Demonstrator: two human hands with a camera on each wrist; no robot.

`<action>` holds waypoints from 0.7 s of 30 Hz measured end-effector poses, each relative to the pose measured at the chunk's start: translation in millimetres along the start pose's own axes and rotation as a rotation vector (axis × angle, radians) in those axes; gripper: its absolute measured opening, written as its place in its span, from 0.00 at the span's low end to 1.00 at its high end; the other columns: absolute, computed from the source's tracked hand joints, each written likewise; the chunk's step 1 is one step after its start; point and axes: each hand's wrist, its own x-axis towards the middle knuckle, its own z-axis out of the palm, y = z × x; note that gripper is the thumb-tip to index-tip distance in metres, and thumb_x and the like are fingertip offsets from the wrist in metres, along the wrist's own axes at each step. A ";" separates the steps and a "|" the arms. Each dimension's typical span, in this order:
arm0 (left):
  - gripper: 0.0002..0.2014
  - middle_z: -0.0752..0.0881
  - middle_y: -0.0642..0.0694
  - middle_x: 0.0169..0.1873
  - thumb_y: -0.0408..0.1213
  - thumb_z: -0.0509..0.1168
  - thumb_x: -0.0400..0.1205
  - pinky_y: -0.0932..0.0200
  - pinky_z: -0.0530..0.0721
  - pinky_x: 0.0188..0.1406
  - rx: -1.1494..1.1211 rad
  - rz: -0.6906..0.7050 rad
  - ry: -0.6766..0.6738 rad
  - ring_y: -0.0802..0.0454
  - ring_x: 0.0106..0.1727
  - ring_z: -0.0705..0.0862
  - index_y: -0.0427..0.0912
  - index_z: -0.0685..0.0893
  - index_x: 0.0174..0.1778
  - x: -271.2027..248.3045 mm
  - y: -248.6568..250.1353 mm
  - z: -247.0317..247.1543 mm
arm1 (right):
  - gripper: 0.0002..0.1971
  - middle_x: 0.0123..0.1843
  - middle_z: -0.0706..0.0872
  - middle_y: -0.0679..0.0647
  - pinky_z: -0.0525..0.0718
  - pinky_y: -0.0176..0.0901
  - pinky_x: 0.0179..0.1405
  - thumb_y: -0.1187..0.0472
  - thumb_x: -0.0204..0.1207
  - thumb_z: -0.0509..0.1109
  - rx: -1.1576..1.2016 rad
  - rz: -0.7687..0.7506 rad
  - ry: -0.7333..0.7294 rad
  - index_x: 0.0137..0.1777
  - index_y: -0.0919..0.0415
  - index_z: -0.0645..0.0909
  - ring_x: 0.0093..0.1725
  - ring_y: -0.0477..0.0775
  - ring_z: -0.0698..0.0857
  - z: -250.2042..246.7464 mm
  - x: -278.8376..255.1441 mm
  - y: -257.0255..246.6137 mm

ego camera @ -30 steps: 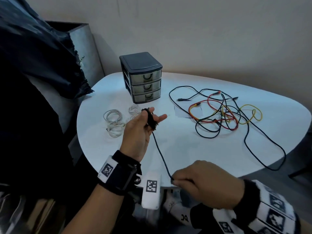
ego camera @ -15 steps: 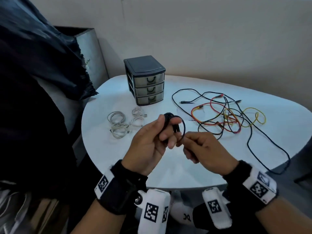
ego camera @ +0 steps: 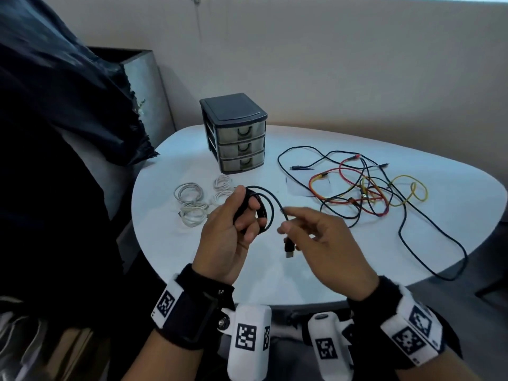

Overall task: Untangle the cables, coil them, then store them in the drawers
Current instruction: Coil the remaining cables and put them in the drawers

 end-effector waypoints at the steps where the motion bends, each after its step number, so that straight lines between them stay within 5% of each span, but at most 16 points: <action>1: 0.23 0.61 0.51 0.19 0.44 0.59 0.88 0.61 0.81 0.42 0.032 0.001 0.005 0.56 0.16 0.63 0.43 0.84 0.27 -1.2 -0.6 1.0 | 0.10 0.43 0.92 0.46 0.86 0.36 0.35 0.59 0.82 0.70 0.027 -0.027 0.029 0.59 0.44 0.84 0.41 0.46 0.89 -1.5 -0.3 -4.8; 5: 0.21 0.65 0.53 0.13 0.46 0.58 0.88 0.57 0.67 0.40 0.143 0.000 0.011 0.58 0.13 0.66 0.39 0.76 0.31 -9.0 -4.2 8.0 | 0.15 0.54 0.89 0.37 0.89 0.48 0.40 0.51 0.82 0.68 -0.038 -0.114 0.057 0.67 0.37 0.80 0.51 0.45 0.88 2.6 -4.0 -13.2; 9: 0.22 0.67 0.53 0.13 0.45 0.58 0.88 0.60 0.65 0.33 0.193 -0.030 0.002 0.58 0.14 0.68 0.40 0.73 0.27 -13.8 -6.1 15.7 | 0.22 0.60 0.86 0.33 0.85 0.38 0.49 0.45 0.86 0.56 -0.143 -0.170 0.000 0.78 0.42 0.73 0.46 0.32 0.86 11.2 -6.7 -12.2; 11: 0.22 0.65 0.52 0.13 0.48 0.61 0.84 0.63 0.66 0.27 0.167 -0.040 -0.011 0.57 0.14 0.64 0.43 0.73 0.24 -13.4 -7.2 14.8 | 0.18 0.51 0.90 0.38 0.83 0.36 0.50 0.48 0.87 0.56 -0.184 -0.206 -0.013 0.74 0.43 0.76 0.49 0.34 0.87 16.6 -10.4 -11.8; 14: 0.21 0.61 0.51 0.12 0.53 0.64 0.75 0.67 0.76 0.27 0.133 -0.083 -0.020 0.49 0.21 0.54 0.45 0.73 0.21 -14.6 -9.0 11.9 | 0.11 0.41 0.90 0.40 0.81 0.30 0.39 0.56 0.87 0.63 -0.097 -0.162 0.002 0.62 0.48 0.84 0.45 0.38 0.88 17.4 -9.8 -12.2; 19: 0.24 0.59 0.52 0.13 0.48 0.60 0.85 0.63 0.78 0.31 0.218 -0.108 -0.024 0.52 0.18 0.55 0.42 0.71 0.24 -16.7 -13.1 10.4 | 0.07 0.41 0.91 0.47 0.78 0.39 0.35 0.61 0.80 0.72 -0.059 -0.061 -0.086 0.51 0.51 0.90 0.38 0.53 0.84 -1.4 1.8 -11.5; 21: 0.24 0.59 0.52 0.12 0.48 0.60 0.85 0.63 0.77 0.31 0.231 -0.136 -0.047 0.54 0.15 0.56 0.42 0.71 0.23 -16.0 -14.5 9.4 | 0.06 0.38 0.91 0.54 0.75 0.36 0.28 0.64 0.79 0.73 0.057 0.018 -0.174 0.51 0.57 0.90 0.27 0.51 0.79 -9.7 3.4 -12.5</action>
